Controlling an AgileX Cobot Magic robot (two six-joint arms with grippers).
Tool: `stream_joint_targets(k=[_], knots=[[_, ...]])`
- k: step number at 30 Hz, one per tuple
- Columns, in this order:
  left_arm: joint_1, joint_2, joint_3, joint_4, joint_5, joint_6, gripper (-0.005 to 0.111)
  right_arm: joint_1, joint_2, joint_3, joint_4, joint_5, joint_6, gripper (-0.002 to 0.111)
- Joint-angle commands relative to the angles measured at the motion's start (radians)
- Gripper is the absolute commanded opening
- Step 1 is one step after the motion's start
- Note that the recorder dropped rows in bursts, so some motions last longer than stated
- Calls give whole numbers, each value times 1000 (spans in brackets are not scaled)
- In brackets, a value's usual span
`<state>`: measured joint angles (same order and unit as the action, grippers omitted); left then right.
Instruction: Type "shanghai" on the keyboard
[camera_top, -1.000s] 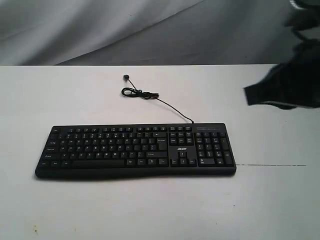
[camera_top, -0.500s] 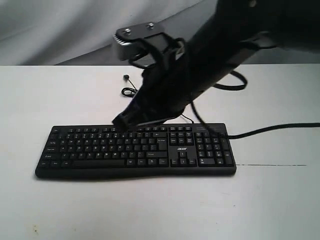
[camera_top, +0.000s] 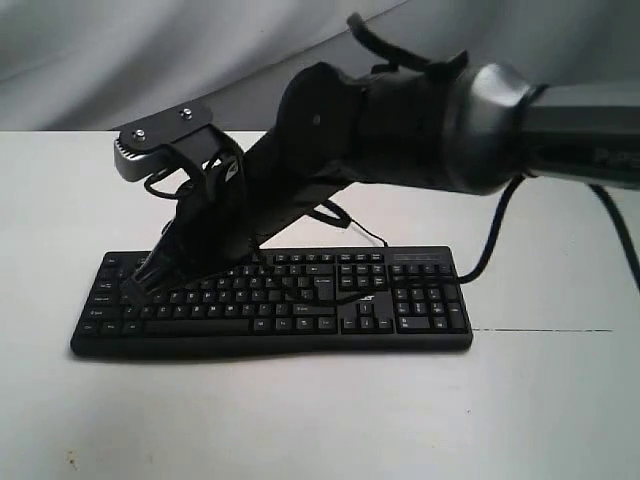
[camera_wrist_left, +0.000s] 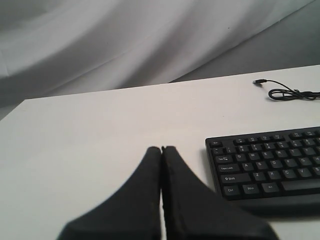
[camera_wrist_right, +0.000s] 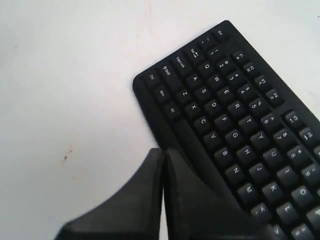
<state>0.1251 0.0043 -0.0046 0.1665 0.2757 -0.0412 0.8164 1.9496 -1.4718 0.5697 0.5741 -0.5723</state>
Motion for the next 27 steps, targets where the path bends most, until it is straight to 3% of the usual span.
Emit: stream_joint_targets(k=[1,15,27], knots=[[-7,-4,5,0,-10,-4,0,3,48,-8,57,-103,-97,0],[-7,-4,5,0,-10,-4,0,-1,341,-462,14,151,-93,0],[-7,-4,5,0,-10,-4,0,-11,449,-508,-6,81,-100,0]])
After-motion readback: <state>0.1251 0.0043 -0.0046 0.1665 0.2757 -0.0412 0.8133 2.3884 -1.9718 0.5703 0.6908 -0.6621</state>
